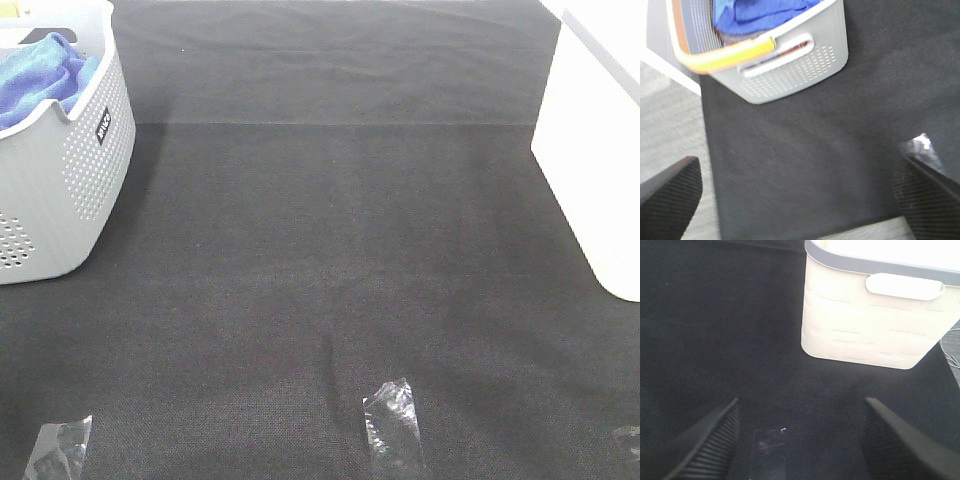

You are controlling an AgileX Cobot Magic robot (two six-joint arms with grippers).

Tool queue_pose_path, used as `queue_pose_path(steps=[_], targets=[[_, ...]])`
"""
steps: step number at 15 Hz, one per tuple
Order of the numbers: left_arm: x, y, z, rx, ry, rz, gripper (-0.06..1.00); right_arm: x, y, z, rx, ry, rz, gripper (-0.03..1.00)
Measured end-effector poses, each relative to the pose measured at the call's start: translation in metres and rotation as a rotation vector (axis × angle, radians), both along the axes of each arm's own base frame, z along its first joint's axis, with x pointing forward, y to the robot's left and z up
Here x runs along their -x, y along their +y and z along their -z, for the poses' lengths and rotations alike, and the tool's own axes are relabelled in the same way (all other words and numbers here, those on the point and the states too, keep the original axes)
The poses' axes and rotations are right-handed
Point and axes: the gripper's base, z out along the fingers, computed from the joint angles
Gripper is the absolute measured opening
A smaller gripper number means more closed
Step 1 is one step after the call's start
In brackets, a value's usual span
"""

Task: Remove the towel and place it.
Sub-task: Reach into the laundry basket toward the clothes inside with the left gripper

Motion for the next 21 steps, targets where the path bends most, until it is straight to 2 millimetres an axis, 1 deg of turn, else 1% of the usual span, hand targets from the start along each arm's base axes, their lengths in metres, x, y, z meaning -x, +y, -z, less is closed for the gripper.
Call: queue_pose_path(steps=[3, 4, 6, 8, 9, 11, 12, 13, 14, 16, 18, 21], targets=[[-0.049, 0.004, -0.033, -0.154, 0.023, 0.124, 0.99, 0.0, 0.0, 0.0, 0.0, 0.0, 0.0, 0.69], [-0.07, 0.007, -0.04, -0.217, 0.042, 0.148, 0.99, 0.0, 0.0, 0.0, 0.0, 0.0, 0.0, 0.69], [-0.112, 0.016, -0.042, -0.326, 0.111, 0.17, 0.99, 0.0, 0.0, 0.0, 0.0, 0.0, 0.0, 0.69], [-0.147, 0.024, -0.035, -0.41, 0.183, 0.167, 0.99, 0.0, 0.0, 0.0, 0.0, 0.0, 0.0, 0.69], [-0.163, 0.027, -0.03, -0.447, 0.216, 0.17, 0.99, 0.0, 0.0, 0.0, 0.0, 0.0, 0.0, 0.69], [-0.189, 0.032, -0.022, -0.494, 0.265, 0.171, 0.99, 0.0, 0.0, 0.0, 0.0, 0.0, 0.0, 0.69], [-0.201, 0.035, -0.016, -0.524, 0.296, 0.17, 0.99, 0.0, 0.0, 0.0, 0.0, 0.0, 0.0, 0.69], [-0.207, 0.037, -0.012, -0.544, 0.315, 0.174, 0.99, 0.0, 0.0, 0.0, 0.0, 0.0, 0.0, 0.69], [-0.228, 0.041, 0.002, -0.603, 0.351, 0.197, 0.99, 0.0, 0.0, 0.0, 0.0, 0.0, 0.0, 0.69], [-0.256, 0.044, 0.022, -0.661, 0.345, 0.23, 0.99, 0.0, 0.0, 0.0, 0.0, 0.0, 0.0, 0.69], [-0.287, 0.044, 0.049, -0.697, 0.331, 0.282, 0.99, 0.0, 0.0, 0.0, 0.0, 0.0, 0.0, 0.69], [-0.329, 0.044, 0.097, -0.712, 0.364, 0.356, 0.99, 0.0, 0.0, 0.0, 0.0, 0.0, 0.0, 0.69]])
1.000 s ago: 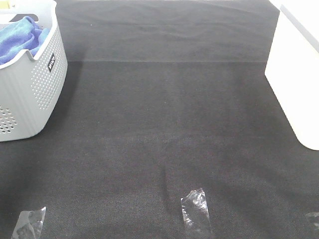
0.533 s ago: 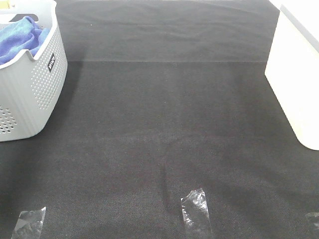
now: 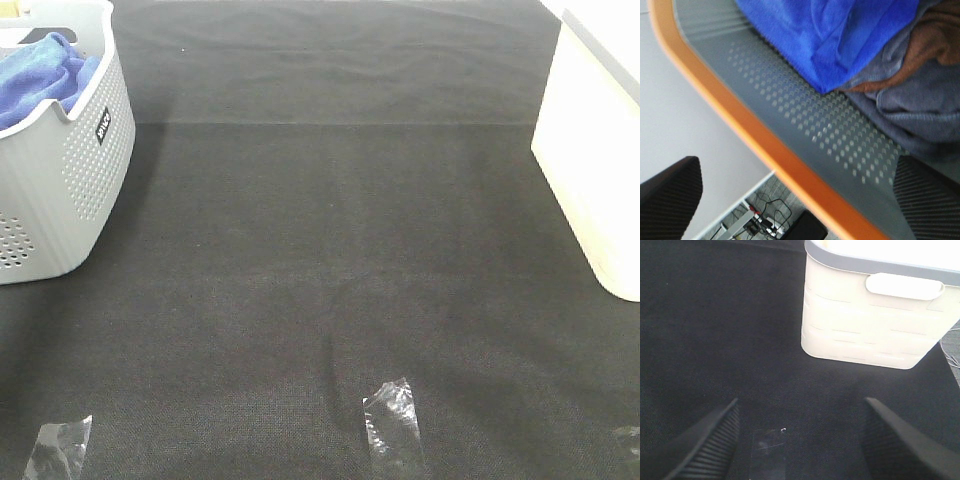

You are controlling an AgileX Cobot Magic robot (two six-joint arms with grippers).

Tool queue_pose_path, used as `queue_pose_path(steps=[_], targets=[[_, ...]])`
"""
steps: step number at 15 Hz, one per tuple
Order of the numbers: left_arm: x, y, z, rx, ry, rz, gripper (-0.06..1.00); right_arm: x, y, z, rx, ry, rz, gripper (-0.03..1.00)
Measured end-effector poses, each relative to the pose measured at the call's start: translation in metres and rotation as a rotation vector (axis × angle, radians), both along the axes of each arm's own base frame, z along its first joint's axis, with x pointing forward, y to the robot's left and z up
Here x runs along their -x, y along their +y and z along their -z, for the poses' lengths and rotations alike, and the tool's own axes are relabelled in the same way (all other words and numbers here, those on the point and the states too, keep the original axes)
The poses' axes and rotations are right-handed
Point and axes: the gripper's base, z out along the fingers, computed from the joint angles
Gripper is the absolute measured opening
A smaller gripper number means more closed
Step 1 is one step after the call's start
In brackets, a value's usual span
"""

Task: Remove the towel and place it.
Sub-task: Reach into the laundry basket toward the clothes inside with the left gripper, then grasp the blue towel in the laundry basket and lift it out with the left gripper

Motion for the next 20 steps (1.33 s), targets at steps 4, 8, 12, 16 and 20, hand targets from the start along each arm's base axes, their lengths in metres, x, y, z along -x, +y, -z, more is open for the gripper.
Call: queue_pose_path(steps=[4, 8, 12, 16, 20], targets=[[-0.032, 0.0, 0.048, 0.016, 0.081, 0.012, 0.99, 0.0, 0.0, 0.0, 0.0, 0.0, 0.0, 0.69], [-0.051, -0.001, 0.079, 0.024, 0.122, 0.046, 0.99, 0.0, 0.0, 0.0, 0.0, 0.0, 0.0, 0.69], [-0.058, 0.006, 0.11, 0.049, 0.167, 0.057, 0.99, 0.0, 0.0, 0.0, 0.0, 0.0, 0.0, 0.69], [-0.059, 0.005, 0.12, 0.067, 0.19, 0.055, 0.98, 0.0, 0.0, 0.0, 0.0, 0.0, 0.0, 0.69], [-0.055, 0.007, 0.121, 0.045, 0.235, 0.037, 0.36, 0.0, 0.0, 0.0, 0.0, 0.0, 0.0, 0.69]])
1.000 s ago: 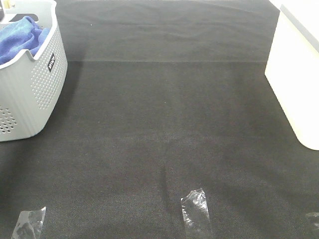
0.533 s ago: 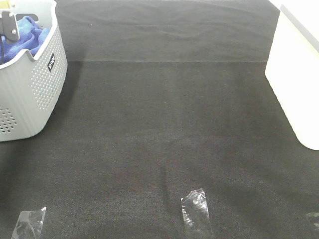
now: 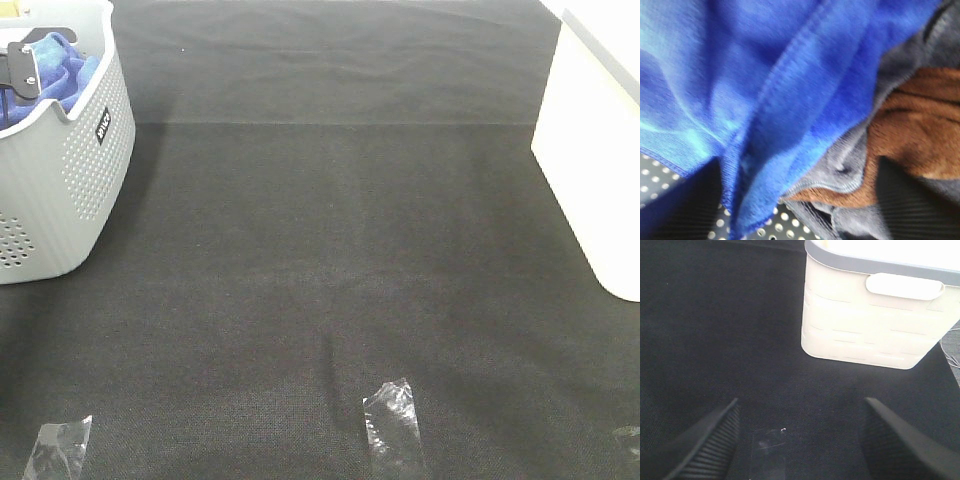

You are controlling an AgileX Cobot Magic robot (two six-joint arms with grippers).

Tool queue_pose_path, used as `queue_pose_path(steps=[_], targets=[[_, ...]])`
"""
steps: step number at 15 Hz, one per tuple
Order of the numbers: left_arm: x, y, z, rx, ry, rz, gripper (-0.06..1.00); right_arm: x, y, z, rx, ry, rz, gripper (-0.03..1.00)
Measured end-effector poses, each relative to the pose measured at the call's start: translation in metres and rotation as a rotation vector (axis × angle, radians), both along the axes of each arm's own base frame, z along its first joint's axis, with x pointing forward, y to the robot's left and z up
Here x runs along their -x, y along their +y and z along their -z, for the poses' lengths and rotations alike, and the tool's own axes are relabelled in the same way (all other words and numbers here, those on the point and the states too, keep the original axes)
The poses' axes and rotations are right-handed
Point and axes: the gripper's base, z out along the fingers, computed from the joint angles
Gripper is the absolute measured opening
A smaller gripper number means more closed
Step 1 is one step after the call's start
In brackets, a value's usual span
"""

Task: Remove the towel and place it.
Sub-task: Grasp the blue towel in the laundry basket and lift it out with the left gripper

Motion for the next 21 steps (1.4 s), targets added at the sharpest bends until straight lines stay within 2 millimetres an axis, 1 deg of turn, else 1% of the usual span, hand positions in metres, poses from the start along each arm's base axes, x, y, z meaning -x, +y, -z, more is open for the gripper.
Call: queue_pose_path(steps=[1, 2, 3, 7, 8, 9, 10, 11, 14, 15, 16, 17, 18, 19, 21], targets=[[0.0, 0.001, 0.0, -0.015, -0.001, 0.001, 0.22, 0.0, 0.0, 0.0, 0.0, 0.0, 0.0, 0.69], [0.0, 0.002, -0.001, -0.025, -0.007, -0.009, 0.11, 0.0, 0.0, 0.0, 0.0, 0.0, 0.0, 0.69], [-0.001, 0.003, -0.001, -0.025, -0.016, -0.016, 0.09, 0.0, 0.0, 0.0, 0.0, 0.0, 0.0, 0.69], [-0.002, 0.002, -0.001, -0.016, -0.029, -0.022, 0.06, 0.0, 0.0, 0.0, 0.0, 0.0, 0.0, 0.69], [-0.002, 0.002, -0.001, -0.012, -0.028, -0.023, 0.01, 0.0, 0.0, 0.0, 0.0, 0.0, 0.0, 0.69], [-0.002, 0.002, -0.001, -0.012, -0.029, -0.024, 0.0, 0.0, 0.0, 0.0, 0.0, 0.0, 0.0, 0.69], [-0.001, 0.002, -0.002, -0.014, -0.03, -0.025, 0.0, 0.0, 0.0, 0.0, 0.0, 0.0, 0.0, 0.69], [0.0, 0.002, -0.009, -0.02, -0.041, -0.025, 0.0, 0.0, 0.0, 0.0, 0.0, 0.0, 0.0, 0.69], [0.013, 0.002, -0.086, -0.001, -0.239, -0.087, 0.0, 0.0, 0.0, 0.0, 0.0, 0.0, 0.0, 0.69], [0.021, 0.001, -0.117, 0.018, -0.328, -0.123, 0.0, 0.0, 0.0, 0.0, 0.0, 0.0, 0.0, 0.69], [0.03, 0.0, -0.143, 0.033, -0.401, -0.147, 0.0, 0.0, 0.0, 0.0, 0.0, 0.0, 0.0, 0.69], [0.03, 0.0, -0.143, 0.033, -0.401, -0.147, 0.0, 0.0, 0.0, 0.0, 0.0, 0.0, 0.0, 0.69], [0.05, -0.001, -0.185, 0.046, -0.508, -0.158, 0.0, 0.0, 0.0, 0.0, 0.0, 0.0, 0.0, 0.69], [0.06, -0.002, -0.202, 0.05, -0.551, -0.155, 0.0, 0.0, 0.0, 0.0, 0.0, 0.0, 0.0, 0.69], [0.082, -0.016, -0.237, 0.065, -0.635, -0.123, 0.0, 0.0, 0.0, 0.0, 0.0, 0.0, 0.0, 0.69]])
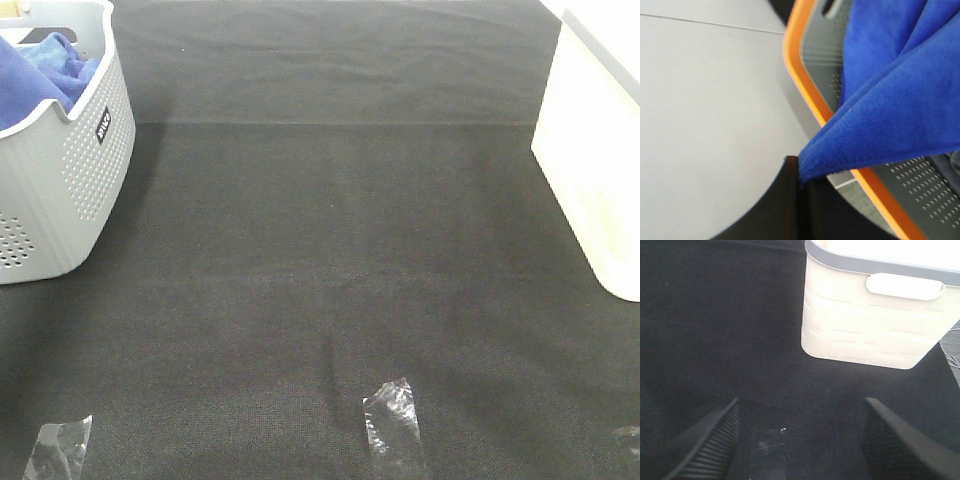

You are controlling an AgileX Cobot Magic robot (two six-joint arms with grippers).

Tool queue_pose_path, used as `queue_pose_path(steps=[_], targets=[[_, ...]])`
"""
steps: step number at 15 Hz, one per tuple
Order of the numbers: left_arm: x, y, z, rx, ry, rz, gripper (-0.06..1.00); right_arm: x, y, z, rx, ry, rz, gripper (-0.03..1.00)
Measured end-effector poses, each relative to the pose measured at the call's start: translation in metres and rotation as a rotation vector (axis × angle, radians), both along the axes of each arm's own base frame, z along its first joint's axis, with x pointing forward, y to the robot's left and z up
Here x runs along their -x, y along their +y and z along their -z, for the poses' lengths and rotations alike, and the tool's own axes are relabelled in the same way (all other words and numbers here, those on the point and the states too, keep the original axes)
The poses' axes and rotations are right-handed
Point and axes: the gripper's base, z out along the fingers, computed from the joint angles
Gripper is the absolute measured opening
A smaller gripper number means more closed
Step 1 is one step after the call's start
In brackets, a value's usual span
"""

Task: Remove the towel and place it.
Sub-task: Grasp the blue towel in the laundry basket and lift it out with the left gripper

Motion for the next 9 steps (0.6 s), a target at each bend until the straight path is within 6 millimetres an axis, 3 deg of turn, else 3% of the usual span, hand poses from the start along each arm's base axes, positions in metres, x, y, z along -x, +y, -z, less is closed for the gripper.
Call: queue_pose_path(steps=[5, 9], targets=[[0.054, -0.055, -0.073, 0.007, -0.256, 0.186, 0.0, 0.0, 0.0, 0.0, 0.0, 0.0, 0.0, 0.69], [0.079, -0.096, -0.099, 0.026, -0.359, 0.326, 0.0, 0.0, 0.0, 0.0, 0.0, 0.0, 0.0, 0.69]])
